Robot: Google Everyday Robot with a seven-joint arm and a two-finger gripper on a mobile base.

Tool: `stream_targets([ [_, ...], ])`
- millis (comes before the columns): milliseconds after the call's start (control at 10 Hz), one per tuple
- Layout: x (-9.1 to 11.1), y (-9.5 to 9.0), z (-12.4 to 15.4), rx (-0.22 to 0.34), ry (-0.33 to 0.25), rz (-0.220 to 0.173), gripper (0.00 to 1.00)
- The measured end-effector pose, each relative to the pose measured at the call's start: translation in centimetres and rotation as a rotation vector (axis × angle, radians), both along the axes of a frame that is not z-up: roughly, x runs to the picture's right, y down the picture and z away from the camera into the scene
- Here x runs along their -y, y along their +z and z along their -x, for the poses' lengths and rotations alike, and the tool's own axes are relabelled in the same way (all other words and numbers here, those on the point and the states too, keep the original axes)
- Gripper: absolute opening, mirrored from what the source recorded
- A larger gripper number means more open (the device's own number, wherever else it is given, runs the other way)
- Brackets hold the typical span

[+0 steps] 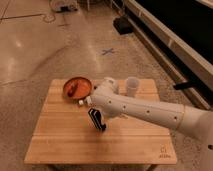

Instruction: Knock the eraser over

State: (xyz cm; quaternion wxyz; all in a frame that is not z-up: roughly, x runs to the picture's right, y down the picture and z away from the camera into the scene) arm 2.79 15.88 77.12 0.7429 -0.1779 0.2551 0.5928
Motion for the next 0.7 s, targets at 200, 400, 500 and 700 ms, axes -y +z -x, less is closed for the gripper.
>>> stream_targets([
  [200,0.2,-0.1,0.4,0.008,-0.011,-0.002,0.77],
  [400,-0.3,-0.3,0.6,0.012,-0.013,-0.005,0.77],
  [500,-0.8,-0.5,1.4,0.019,-0.022,-0.007,0.77],
  [700,-0.8,-0.4,3.3,0.029,-0.047,-0.008,0.77],
])
